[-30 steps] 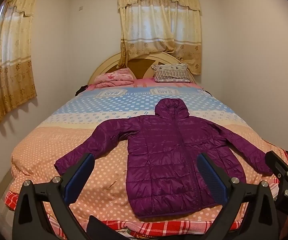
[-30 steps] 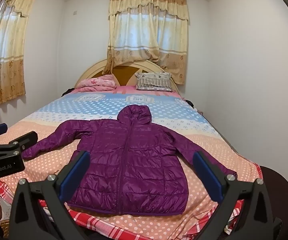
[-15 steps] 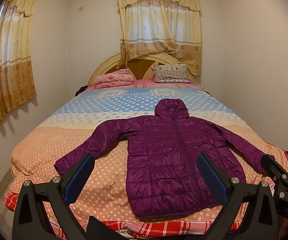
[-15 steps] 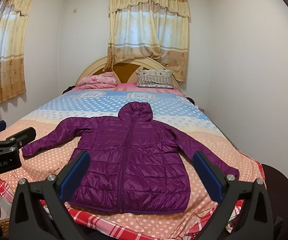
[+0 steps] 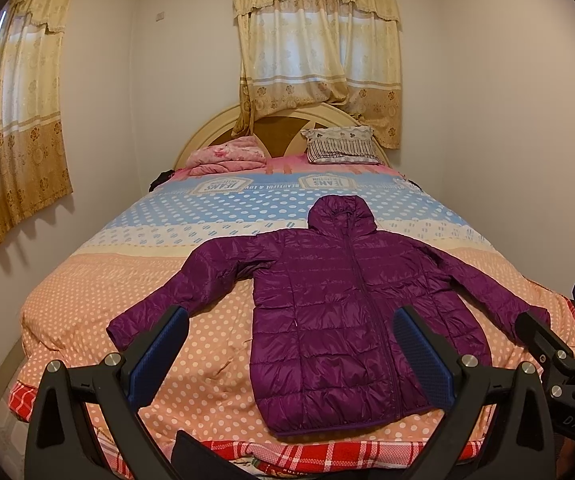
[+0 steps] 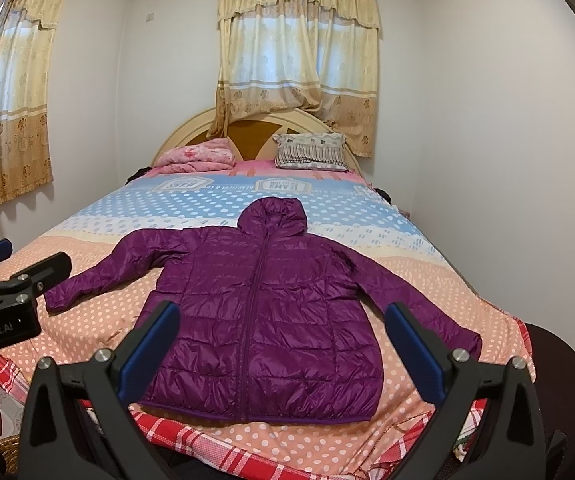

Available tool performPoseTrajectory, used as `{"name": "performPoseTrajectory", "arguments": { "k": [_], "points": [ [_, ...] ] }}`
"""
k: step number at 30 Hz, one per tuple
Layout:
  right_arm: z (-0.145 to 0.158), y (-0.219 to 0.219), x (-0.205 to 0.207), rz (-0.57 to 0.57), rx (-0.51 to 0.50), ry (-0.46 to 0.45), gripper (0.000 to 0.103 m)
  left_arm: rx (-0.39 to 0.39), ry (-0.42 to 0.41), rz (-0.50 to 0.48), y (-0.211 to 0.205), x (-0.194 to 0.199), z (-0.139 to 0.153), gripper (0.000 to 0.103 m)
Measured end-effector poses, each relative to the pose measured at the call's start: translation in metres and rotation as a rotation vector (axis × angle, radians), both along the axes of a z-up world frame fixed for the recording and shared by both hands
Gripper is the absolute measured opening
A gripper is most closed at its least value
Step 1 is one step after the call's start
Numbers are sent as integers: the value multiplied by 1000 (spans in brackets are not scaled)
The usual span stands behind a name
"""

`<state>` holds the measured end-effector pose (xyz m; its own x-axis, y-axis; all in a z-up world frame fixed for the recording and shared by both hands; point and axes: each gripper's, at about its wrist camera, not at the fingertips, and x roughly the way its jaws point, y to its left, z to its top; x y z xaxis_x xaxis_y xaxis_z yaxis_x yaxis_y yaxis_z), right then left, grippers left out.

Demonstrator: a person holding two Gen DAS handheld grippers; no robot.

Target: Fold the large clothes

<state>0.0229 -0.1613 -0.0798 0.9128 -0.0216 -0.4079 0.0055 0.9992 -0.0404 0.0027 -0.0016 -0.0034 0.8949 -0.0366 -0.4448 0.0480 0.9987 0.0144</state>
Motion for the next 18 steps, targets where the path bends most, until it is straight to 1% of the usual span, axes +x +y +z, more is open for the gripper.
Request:
{"name": "performPoseTrajectory", "arguments": {
  "k": [18],
  "points": [
    [-4,4,1,7,8,20,103,3,4,-4,-1,0,-2,102]
  ]
}}
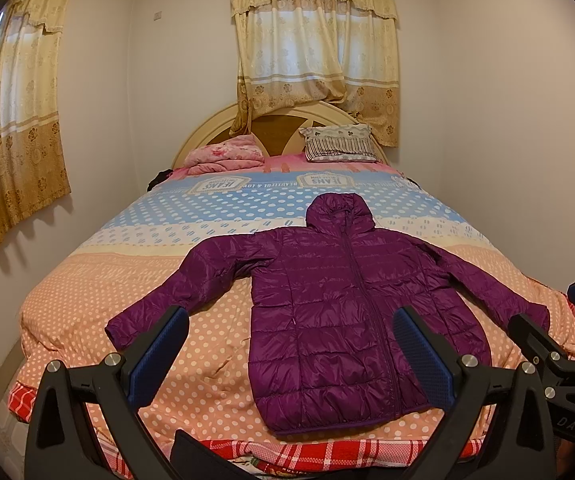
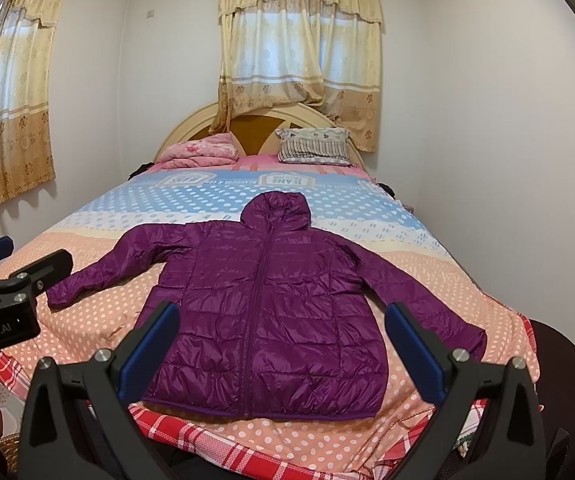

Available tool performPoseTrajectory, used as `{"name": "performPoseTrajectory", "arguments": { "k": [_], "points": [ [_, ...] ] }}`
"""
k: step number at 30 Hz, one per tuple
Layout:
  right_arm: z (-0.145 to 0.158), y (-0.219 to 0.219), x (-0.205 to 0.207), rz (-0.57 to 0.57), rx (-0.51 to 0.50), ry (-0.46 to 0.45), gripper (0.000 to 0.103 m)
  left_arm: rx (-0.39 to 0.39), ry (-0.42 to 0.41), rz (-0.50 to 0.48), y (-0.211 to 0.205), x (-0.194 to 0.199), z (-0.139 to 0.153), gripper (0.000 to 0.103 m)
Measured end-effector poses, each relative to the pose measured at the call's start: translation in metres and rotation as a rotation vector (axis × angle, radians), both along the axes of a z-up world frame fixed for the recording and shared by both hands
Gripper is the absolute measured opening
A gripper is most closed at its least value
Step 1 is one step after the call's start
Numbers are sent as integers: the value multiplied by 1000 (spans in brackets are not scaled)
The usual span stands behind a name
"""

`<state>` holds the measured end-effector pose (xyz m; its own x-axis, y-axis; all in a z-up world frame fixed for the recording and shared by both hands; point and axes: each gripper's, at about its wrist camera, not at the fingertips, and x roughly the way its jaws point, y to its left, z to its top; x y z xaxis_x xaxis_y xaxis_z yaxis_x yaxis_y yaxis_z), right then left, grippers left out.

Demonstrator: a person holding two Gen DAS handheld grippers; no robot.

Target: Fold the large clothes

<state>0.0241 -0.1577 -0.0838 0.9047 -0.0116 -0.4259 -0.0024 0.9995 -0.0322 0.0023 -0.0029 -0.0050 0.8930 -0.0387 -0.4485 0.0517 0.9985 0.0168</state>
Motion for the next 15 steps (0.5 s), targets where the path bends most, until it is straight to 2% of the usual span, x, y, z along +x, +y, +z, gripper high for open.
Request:
{"name": "performPoseTrajectory", "arguments": {
  "k": [15],
  "points": [
    [0,0,2,0,-4,2,103,1,0,2,-1,0,-1,102]
  ]
}}
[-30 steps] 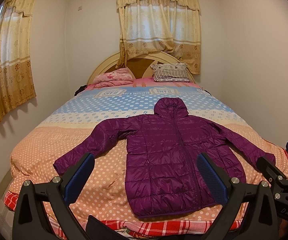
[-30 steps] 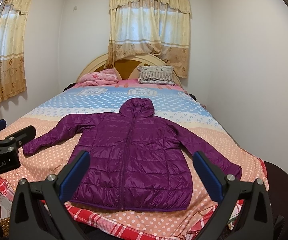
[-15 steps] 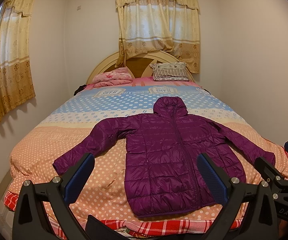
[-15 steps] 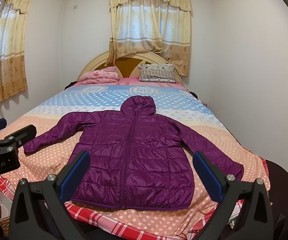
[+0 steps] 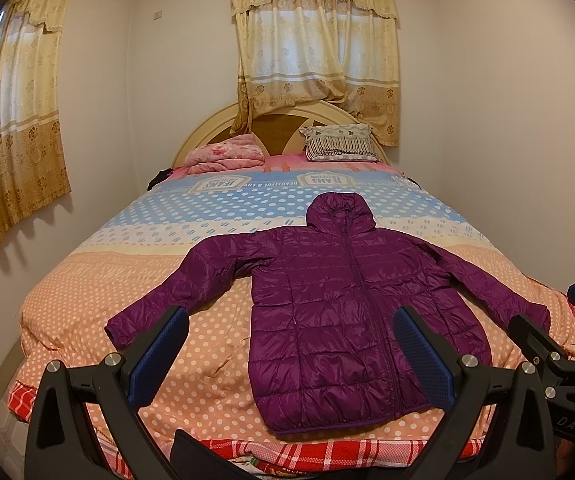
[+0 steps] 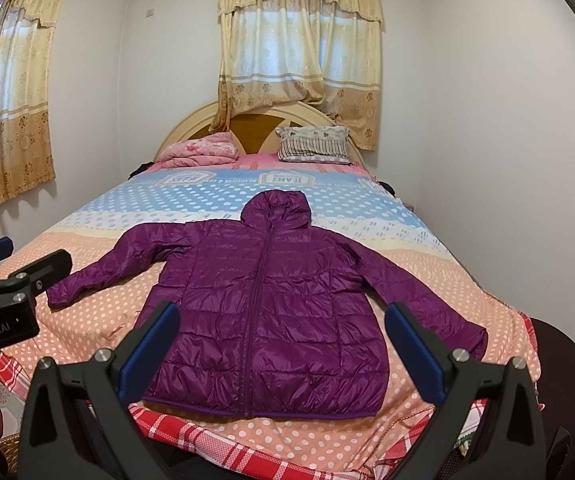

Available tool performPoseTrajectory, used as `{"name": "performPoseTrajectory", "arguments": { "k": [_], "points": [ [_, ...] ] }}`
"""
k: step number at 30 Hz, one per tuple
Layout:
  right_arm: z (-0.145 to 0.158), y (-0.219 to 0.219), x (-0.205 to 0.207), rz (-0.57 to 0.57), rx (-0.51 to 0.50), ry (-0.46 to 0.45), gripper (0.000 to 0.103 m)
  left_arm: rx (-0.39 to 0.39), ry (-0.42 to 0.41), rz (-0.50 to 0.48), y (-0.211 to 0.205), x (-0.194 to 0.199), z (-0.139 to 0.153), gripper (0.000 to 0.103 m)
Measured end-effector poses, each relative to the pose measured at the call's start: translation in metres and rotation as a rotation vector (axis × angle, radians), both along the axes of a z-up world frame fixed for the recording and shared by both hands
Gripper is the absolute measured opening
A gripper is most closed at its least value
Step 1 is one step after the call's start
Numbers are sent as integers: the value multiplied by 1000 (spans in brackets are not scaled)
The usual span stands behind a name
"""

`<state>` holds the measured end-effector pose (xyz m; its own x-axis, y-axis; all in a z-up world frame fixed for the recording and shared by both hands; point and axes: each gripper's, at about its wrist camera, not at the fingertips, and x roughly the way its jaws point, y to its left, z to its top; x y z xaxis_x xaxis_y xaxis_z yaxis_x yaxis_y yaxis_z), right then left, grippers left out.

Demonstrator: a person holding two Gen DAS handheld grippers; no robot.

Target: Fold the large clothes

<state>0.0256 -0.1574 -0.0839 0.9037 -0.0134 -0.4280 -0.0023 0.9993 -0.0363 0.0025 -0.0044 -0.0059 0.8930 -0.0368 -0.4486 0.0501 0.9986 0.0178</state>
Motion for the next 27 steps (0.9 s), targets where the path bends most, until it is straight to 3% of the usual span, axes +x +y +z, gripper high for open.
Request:
{"name": "performPoseTrajectory", "arguments": {
  "k": [22,27],
  "points": [
    [-5,2,2,3,6,12,103,1,6,-5,-1,-1,-6,102],
    [-11,-4,9,-3,11,32,103,-17,41,-14,2,8,-15,102]
  ]
}}
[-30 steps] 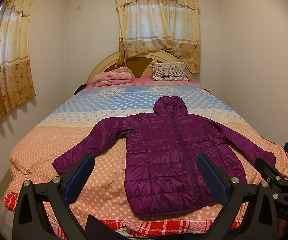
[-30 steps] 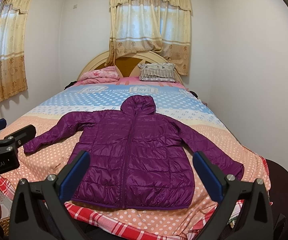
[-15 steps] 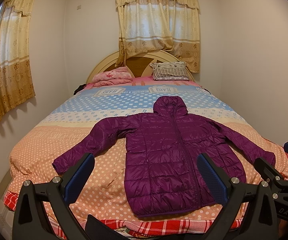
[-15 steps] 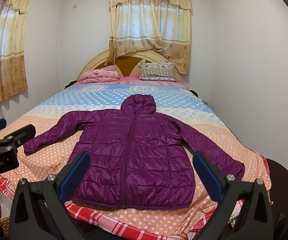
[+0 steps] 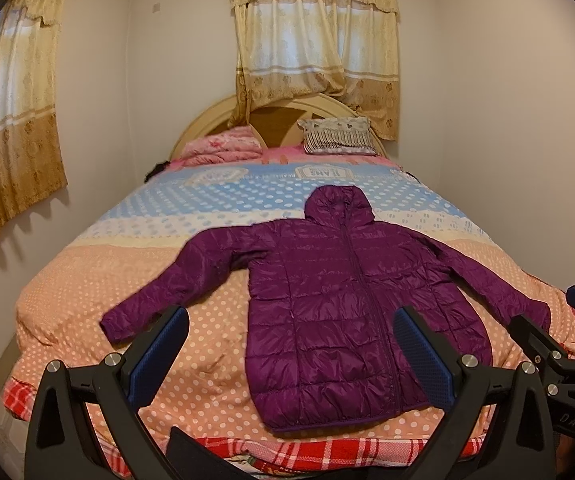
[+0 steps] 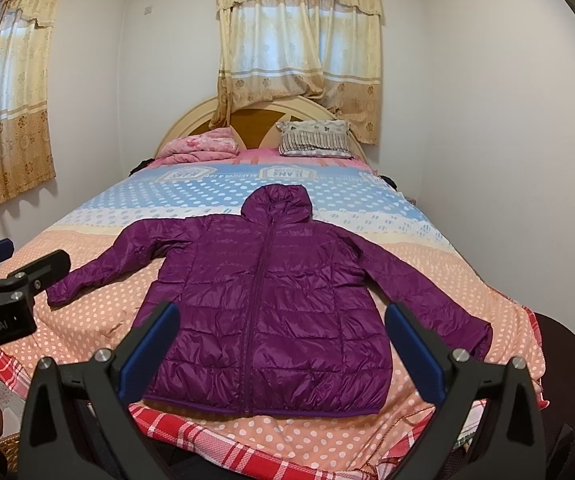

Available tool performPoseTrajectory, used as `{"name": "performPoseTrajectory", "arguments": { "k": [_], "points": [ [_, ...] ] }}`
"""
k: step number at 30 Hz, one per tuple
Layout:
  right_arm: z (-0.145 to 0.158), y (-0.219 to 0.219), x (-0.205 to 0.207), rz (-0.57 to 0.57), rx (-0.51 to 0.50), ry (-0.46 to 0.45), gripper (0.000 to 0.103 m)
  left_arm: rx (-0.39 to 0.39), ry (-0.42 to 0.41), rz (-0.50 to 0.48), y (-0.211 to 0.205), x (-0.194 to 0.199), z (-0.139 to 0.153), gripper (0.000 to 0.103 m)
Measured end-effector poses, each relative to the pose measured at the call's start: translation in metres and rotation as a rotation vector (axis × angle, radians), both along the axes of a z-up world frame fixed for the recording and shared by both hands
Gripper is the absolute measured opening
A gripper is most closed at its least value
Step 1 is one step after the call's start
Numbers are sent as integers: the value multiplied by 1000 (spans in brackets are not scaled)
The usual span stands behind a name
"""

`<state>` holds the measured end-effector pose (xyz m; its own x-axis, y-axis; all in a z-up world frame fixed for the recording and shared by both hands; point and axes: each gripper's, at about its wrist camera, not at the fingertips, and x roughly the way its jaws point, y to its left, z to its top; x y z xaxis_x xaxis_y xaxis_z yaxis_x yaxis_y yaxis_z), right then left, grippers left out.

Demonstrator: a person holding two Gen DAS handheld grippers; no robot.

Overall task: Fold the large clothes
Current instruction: 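Grasp the jacket sleeve cuff with the right gripper and lift it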

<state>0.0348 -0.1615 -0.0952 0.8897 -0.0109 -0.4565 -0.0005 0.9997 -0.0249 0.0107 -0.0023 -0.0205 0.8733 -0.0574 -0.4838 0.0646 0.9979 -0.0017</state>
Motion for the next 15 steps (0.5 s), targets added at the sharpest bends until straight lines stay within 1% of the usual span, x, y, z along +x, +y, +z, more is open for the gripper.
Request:
{"name": "performPoseTrajectory", "arguments": {
  "k": [4,8,11,13,14,15],
  "points": [
    [-17,-21,19,-37,17,50,103,-18,53,-32,-1,20,-16,102],
    [-40,-59,43,-113,50,120,103,-19,83,-69,-7,45,-38,102],
    [-65,-97,62,-201,72,184,103,-1,104,-82,-14,71,-55,102],
    [-83,-129,74,-283,83,225,103,9,121,-88,-18,92,-65,102],
    [-93,-147,80,-328,89,259,102,10,124,-92,-20,103,-69,102],
    [-97,-158,83,-353,95,277,98,17,129,-90,-20,112,-74,102]
  ]
}}
